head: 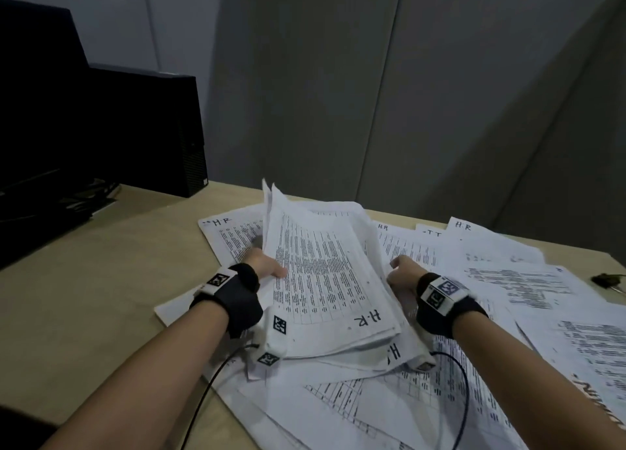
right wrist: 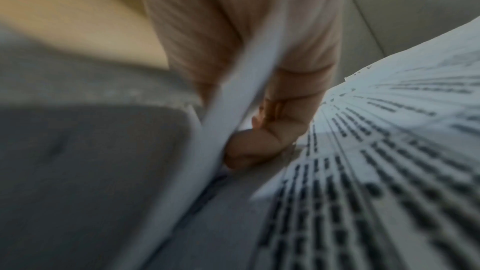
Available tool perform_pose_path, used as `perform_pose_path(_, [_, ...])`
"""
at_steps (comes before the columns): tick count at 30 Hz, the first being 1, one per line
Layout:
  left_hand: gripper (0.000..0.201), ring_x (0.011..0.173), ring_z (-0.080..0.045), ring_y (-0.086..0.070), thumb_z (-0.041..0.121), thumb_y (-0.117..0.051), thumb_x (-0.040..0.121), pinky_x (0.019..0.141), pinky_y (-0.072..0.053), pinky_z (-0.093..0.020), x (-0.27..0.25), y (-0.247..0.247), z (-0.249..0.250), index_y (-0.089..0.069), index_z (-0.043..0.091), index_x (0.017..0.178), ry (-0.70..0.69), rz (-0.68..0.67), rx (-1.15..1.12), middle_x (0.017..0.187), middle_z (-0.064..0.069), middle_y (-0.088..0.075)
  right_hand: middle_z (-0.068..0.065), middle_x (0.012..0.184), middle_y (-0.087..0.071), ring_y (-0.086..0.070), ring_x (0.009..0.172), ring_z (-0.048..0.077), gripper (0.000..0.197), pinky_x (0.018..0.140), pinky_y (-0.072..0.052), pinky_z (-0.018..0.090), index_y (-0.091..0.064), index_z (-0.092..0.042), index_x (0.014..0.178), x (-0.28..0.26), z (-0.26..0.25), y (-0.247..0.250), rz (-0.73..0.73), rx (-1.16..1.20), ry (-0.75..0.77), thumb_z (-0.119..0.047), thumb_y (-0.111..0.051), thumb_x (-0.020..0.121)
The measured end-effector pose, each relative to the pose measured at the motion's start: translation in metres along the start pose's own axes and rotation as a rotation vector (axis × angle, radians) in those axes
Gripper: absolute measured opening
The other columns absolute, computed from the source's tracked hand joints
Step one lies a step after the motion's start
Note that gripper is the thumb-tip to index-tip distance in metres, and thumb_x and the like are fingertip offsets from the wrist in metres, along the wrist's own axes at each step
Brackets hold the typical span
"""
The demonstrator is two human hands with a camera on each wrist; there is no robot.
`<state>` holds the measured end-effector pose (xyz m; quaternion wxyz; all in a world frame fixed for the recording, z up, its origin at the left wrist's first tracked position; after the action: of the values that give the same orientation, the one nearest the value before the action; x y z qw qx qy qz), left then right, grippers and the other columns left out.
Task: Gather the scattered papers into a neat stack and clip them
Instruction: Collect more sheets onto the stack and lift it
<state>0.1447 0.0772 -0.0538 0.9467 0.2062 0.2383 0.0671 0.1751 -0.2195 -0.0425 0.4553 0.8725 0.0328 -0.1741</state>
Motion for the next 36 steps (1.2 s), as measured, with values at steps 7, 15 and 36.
perform_pose_path(7, [0.065, 0.119, -0.033, -0.051, 0.006, -0.074, 0.072, 0.100, -0.046, -0.040, -0.004, -0.002, 0.003, -0.046, 0.004, 0.131, -0.056, 0.086, 0.267, 0.125, -0.018, -0.057, 0.004, 0.095, -0.062, -0.061, 0.082, 0.018, 0.034, 0.074, -0.052, 0.029, -0.056, -0.005, 0.122, -0.011, 0.027, 0.030, -0.073, -0.227, 0.003, -0.005, -0.053, 0.088])
perform_pose_path(15, [0.070, 0.133, -0.033, -0.037, -0.008, -0.054, 0.087, 0.104, -0.034, -0.034, -0.010, -0.011, 0.010, -0.017, -0.001, 0.147, -0.024, 0.027, 0.138, 0.145, -0.020, -0.037, 0.010, 0.134, -0.040, -0.043, 0.123, 0.031, 0.086, 0.099, -0.041, 0.040, -0.036, -0.025, 0.134, -0.009, 0.055, 0.054, -0.044, -0.499, -0.027, -0.037, -0.083, 0.063])
perform_pose_path(36, [0.074, 0.112, -0.036, -0.056, -0.005, -0.083, 0.059, 0.100, -0.042, -0.054, 0.024, -0.053, -0.008, -0.050, -0.007, 0.124, 0.096, -0.258, -0.185, 0.121, -0.022, -0.059, 0.018, 0.145, -0.033, -0.035, 0.132, 0.036, 0.102, 0.105, -0.037, 0.042, -0.022, -0.009, 0.142, -0.034, 0.114, 0.083, 0.195, -0.404, -0.309, -0.050, -0.076, 0.067])
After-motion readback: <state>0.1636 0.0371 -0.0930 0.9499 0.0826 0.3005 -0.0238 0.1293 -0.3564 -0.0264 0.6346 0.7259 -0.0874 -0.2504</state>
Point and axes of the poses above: each hand's wrist, its own x-axis towards the middle knuckle, its own y-axis out of the back of the hand, z = x × y, the point moved 7 cm from there along x, towards the middle knuckle
